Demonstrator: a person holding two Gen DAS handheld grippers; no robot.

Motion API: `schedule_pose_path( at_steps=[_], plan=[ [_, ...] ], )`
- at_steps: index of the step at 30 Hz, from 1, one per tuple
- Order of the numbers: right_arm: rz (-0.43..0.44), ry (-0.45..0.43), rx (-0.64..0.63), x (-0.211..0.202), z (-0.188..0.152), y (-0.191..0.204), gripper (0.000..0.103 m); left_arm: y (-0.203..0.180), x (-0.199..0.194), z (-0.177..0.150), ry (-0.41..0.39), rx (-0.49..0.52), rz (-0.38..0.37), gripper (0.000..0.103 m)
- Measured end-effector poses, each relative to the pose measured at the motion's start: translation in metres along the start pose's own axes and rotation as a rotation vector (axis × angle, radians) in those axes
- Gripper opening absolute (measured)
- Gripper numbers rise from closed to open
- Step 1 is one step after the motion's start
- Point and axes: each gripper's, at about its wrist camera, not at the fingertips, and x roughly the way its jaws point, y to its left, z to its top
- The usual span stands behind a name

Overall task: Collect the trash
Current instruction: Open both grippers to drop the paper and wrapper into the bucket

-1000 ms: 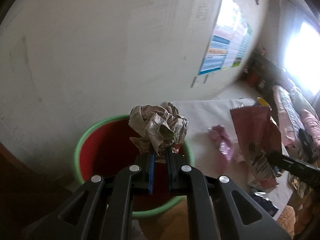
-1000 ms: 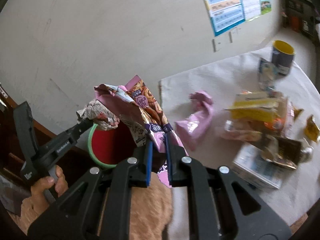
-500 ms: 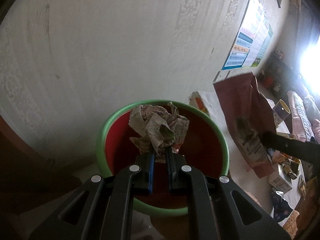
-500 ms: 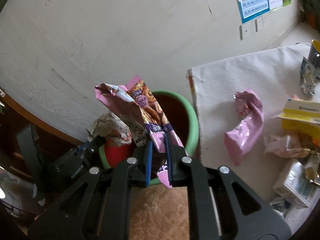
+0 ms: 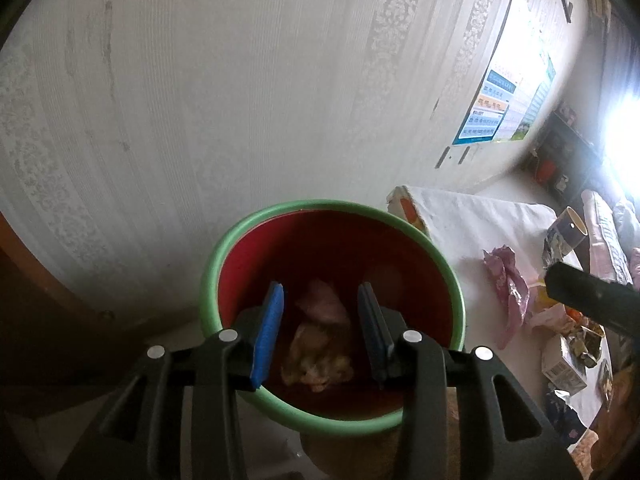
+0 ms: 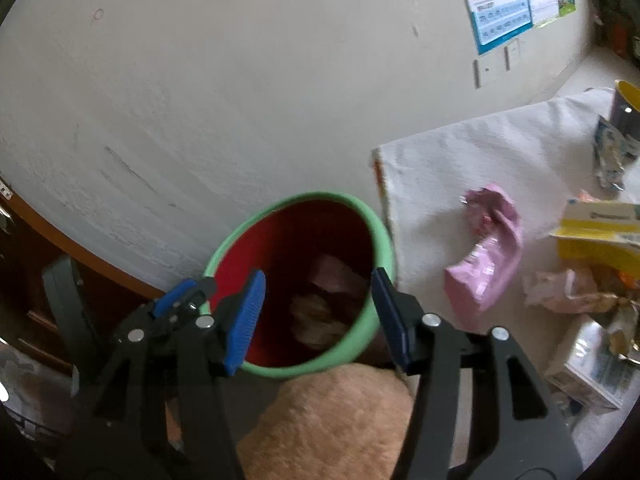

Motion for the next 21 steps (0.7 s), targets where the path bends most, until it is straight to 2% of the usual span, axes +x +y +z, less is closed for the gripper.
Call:
schedule_pose_path(
  at_steps=[4,7,9,15,19,21],
  plan=[
    [-0.047,-0.015,0.030,-0.018,-0.009,-0.023,0.054,-0.003,0.000,0.000,0.004,0.005,-0.012,0.037],
    [-0.115,-0.043,0.040,-0.040,-0.019,-0.047,0.054,-0.007,-0.002,0.000,0.000,0.011,-0.016,0.037],
    [-0.180,-0.066,0.062,-0.058,-0.026,-0.068,0.058,-0.009,-0.004,0.000,0.000,0.014,-0.019,0.037],
    [-0.361,-0.110,0.133,-0.103,-0.047,-0.132,0.059,-0.025,-0.005,-0.001,0.011,0.038,-0.037,0.037],
    [-0.417,-0.112,0.222,-0.123,-0.056,-0.173,0.059,-0.039,-0.010,-0.002,0.008,0.076,-0.046,0.037],
    [-0.436,-0.113,0.253,-0.129,-0.060,-0.188,0.064,-0.047,-0.012,-0.002,0.007,0.092,-0.052,0.037]
  ],
)
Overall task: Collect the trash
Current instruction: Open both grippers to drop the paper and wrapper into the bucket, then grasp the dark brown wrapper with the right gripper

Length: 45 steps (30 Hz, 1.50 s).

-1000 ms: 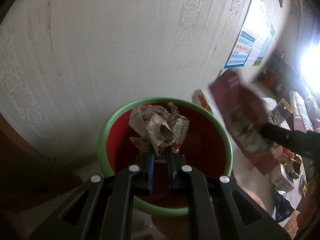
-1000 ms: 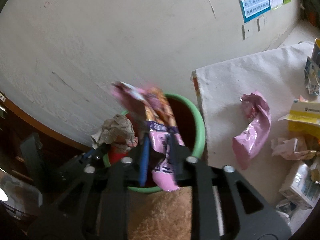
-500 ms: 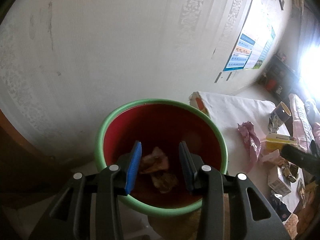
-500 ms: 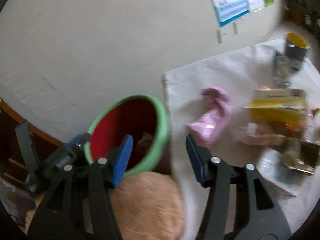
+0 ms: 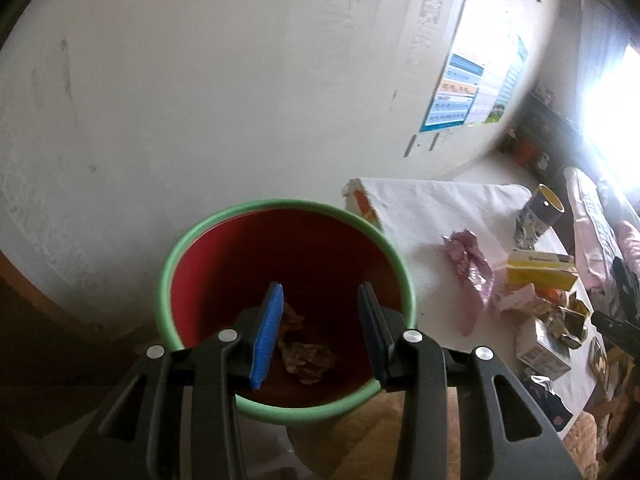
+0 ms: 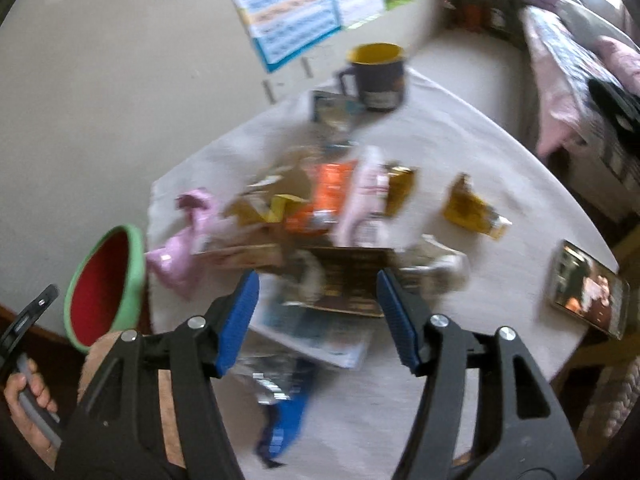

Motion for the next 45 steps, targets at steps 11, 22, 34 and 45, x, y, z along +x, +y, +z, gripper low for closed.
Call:
schedule_pose_path(
  at_steps=[11,22,34,45],
  plan=[
    [0.083,0.048,0.099,0.035,0.003,-0.048,0.069,-0.039,-0.014,-0.001,0.004,0.082,-0.030,0.037],
    [0.175,0.027,-0.027,0.043,0.018,-0.043,0.069,-0.073,-0.016,-0.007,0.033,0.143,-0.049,0.037],
    [0.289,0.091,-0.086,0.036,-0.005,-0.033,0.026,-0.103,-0.011,-0.008,0.069,0.192,-0.069,0.038],
    [0.154,-0.130,-0.027,-0.023,-0.051,-0.041,0.021,-0.174,0.049,0.012,0.112,0.278,-0.185,0.035]
  ],
)
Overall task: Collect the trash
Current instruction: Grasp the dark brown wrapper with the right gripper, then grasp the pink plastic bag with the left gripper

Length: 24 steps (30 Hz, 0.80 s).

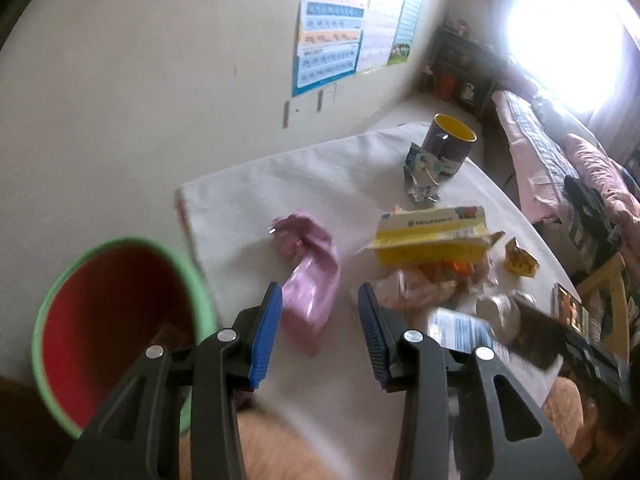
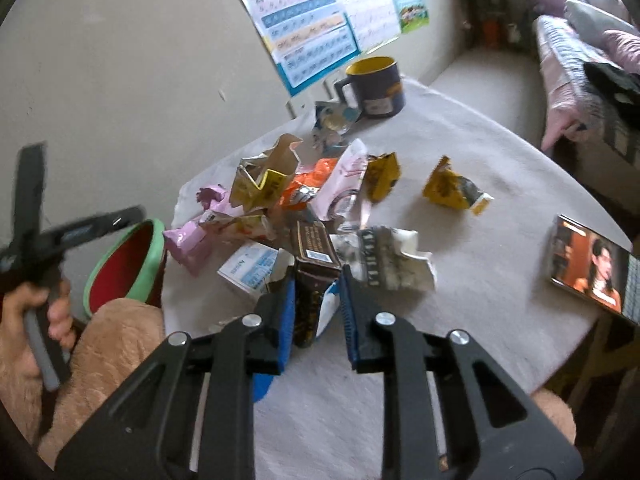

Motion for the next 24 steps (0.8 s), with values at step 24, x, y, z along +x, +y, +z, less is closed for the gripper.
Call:
schedule_pose_path(
  at_steps=[24],
  plan=[
    [0.072,0.057,0.067,0.015,-0.014,-0.016,0.017,-0.002,0.090,-0.003,0.195,-0.008,0.033,0.011]
  ],
)
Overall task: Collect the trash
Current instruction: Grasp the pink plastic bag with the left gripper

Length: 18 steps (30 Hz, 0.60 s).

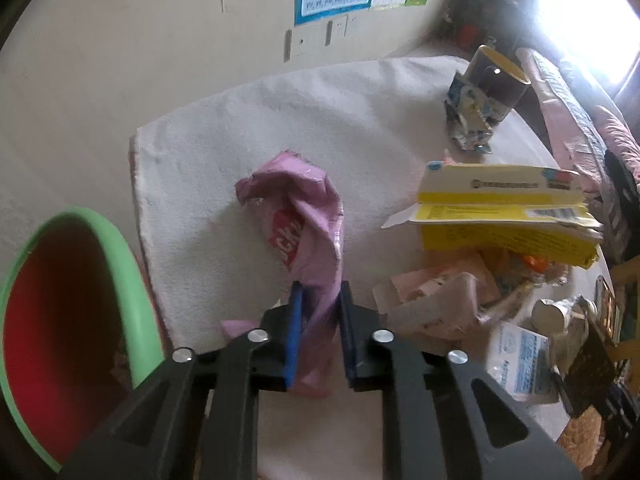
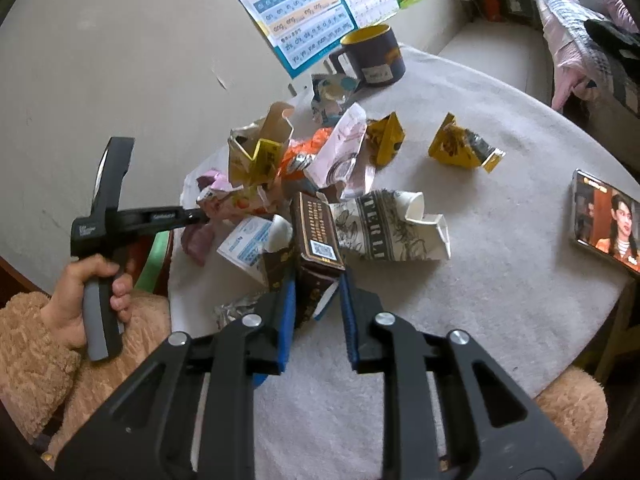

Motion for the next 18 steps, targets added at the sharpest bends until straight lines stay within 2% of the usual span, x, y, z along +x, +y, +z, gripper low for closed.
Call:
schedule_pose_path(
  at_steps=[6,18],
  plan=[
    [-0.010,-0.028,-0.015,-0.006,0.001,0.003,0.016,-0.004,-0.040,-0.020,-0.074,0.014,-0.047,0.008],
    [-0.063,-0.073,-0.057,-0.019,0.010,0.016,0.014,-0.008,-0.133,-0.041,-0.256,0.070,-0.013,0.009]
  ],
)
